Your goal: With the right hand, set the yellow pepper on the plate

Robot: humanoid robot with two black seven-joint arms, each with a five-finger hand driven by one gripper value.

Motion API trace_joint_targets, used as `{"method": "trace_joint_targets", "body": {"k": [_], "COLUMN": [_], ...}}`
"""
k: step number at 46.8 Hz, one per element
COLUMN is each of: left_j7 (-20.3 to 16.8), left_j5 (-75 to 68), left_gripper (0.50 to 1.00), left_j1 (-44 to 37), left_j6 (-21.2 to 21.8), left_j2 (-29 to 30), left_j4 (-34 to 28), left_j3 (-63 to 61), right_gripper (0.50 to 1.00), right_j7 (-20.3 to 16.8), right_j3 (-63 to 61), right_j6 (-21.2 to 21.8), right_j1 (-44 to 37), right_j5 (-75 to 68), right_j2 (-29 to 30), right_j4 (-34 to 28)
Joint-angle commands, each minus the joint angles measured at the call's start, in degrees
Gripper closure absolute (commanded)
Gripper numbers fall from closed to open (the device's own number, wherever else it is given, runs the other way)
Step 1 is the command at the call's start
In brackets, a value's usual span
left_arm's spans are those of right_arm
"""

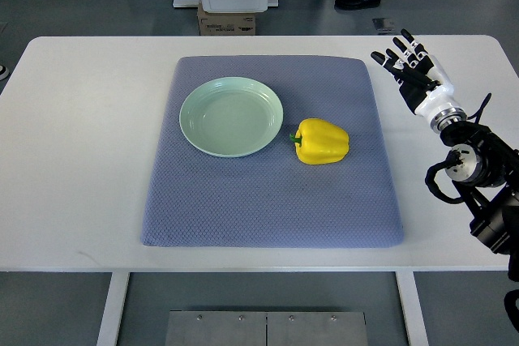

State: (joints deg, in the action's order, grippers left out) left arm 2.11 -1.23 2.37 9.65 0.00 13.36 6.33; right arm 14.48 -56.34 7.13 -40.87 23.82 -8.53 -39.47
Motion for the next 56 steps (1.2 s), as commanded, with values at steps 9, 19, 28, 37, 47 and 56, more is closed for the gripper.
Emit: {"method": "trace_joint_targets", "body": {"k": [9,19,28,37,47,56], "left_j7": [0.0,0.0,0.0,0.0,0.0,0.0], "left_j5": [0.0,0.0,0.0,0.0,0.0,0.0], "left_gripper": [0.5,0.5,0.5,0.5,0.5,0.5], "left_j1": [0.0,0.0,0.0,0.0,0.0,0.0], "left_j6": [0.0,0.0,0.0,0.0,0.0,0.0], "left_j2": [0.0,0.0,0.0,0.0,0.0,0.0], "left_j4": [0.0,0.0,0.0,0.0,0.0,0.0], "left_j3": [0.0,0.0,0.0,0.0,0.0,0.0], "right_gripper": [0.5,0.5,0.5,0.5,0.5,0.5], "right_j7": [0.1,0.2,-0.1,-0.1,0.1,1.2], "right_j3": [-0.2,-0.1,0.0,0.0,0.0,0.0], "right_j6": [0.0,0.0,0.0,0.0,0.0,0.0], "right_j1": [-0.3,-0.6,-0.6,-0.8,-0.6,-0.6], "right_j5": [0.0,0.0,0.0,0.0,0.0,0.0], "right_j2": [0.1,0.1,0.0,-0.3,-0.8,-1.0], "right_j4": [1.2,2.0,2.0,2.0,2.2,2.2]}}
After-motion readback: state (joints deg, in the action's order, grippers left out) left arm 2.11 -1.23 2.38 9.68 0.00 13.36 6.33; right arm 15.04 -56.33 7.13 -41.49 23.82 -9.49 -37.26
